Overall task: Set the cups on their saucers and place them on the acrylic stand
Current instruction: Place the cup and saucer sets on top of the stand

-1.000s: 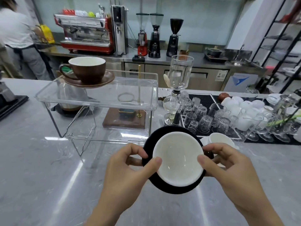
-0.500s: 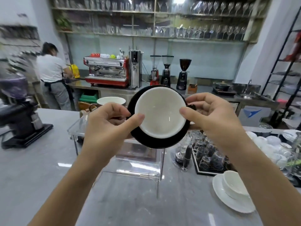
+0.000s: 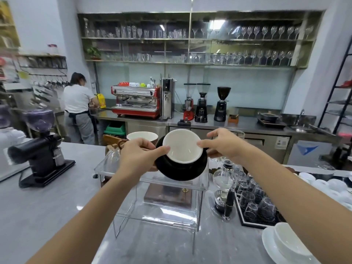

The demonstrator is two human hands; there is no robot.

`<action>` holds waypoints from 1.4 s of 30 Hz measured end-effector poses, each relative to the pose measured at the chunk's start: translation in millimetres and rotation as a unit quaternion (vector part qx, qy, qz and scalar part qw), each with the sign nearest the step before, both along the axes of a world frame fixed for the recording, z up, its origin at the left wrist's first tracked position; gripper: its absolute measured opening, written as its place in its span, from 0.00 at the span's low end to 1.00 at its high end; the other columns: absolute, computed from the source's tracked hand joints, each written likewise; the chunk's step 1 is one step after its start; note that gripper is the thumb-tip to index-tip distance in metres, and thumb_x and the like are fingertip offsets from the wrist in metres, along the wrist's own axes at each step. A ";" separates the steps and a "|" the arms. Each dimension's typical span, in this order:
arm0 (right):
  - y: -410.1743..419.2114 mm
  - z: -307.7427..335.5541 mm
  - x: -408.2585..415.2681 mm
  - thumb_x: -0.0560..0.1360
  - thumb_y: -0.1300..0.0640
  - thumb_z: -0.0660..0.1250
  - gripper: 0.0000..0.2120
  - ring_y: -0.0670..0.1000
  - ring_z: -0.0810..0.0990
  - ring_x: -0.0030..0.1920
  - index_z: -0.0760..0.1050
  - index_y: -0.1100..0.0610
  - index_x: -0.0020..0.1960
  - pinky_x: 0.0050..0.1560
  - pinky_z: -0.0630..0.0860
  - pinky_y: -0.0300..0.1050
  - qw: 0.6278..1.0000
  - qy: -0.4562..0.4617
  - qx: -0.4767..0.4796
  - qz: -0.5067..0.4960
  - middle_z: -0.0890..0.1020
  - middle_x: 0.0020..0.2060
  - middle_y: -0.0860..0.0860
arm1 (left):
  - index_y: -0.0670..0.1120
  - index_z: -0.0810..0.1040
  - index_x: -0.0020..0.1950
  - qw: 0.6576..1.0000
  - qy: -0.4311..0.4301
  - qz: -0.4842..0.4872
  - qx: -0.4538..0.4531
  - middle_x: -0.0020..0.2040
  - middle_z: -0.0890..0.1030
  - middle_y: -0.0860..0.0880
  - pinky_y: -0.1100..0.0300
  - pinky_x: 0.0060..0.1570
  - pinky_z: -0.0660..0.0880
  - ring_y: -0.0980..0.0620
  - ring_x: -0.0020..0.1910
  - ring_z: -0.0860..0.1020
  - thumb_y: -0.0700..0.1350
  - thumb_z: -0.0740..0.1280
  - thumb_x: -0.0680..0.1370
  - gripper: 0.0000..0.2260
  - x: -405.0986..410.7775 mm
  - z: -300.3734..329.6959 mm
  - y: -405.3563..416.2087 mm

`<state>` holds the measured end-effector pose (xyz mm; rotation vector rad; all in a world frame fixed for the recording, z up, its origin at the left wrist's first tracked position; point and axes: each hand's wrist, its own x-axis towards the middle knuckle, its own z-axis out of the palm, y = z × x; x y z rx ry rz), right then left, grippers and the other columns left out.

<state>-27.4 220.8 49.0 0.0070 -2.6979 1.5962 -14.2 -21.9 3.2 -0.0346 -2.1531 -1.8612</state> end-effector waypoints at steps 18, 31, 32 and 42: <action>0.2 -0.2 -40.0 0.71 0.48 0.72 0.15 0.45 0.73 0.24 0.72 0.58 0.40 0.24 0.65 0.35 0.981 -0.068 0.179 0.011 0.79 0.25 0.48 | 0.44 0.72 0.39 0.994 -0.085 -0.011 -0.068 0.40 0.85 0.40 0.50 0.31 0.85 0.44 0.31 0.87 0.54 0.81 0.66 0.21 -21.6 -4.3 1.9; -4.6 -4.3 -41.6 0.74 0.43 0.68 0.20 0.47 0.64 0.22 0.70 0.58 0.34 0.28 0.61 0.39 0.968 -0.067 0.241 0.014 0.74 0.19 0.47 | 0.41 0.77 0.38 0.988 -0.091 -0.014 -0.128 0.38 0.86 0.40 0.54 0.31 0.85 0.49 0.30 0.86 0.58 0.77 0.70 0.20 -21.4 -5.1 1.5; -4.8 -5.4 -41.1 0.74 0.43 0.68 0.20 0.47 0.64 0.23 0.70 0.58 0.34 0.29 0.61 0.40 0.969 -0.065 0.236 0.012 0.73 0.20 0.48 | 0.42 0.77 0.38 0.987 -0.088 -0.010 -0.135 0.37 0.85 0.41 0.55 0.31 0.85 0.49 0.30 0.86 0.58 0.77 0.70 0.20 -20.5 -4.7 2.2; -5.7 -11.9 -32.6 0.71 0.43 0.74 0.23 0.49 0.67 0.31 0.68 0.58 0.33 0.41 0.68 0.44 0.986 -0.021 0.167 -0.013 0.66 0.33 0.59 | 0.46 0.77 0.34 0.958 0.022 0.097 -0.269 0.25 0.82 0.49 0.54 0.35 0.80 0.53 0.27 0.83 0.65 0.73 0.69 0.22 -14.1 -2.7 6.7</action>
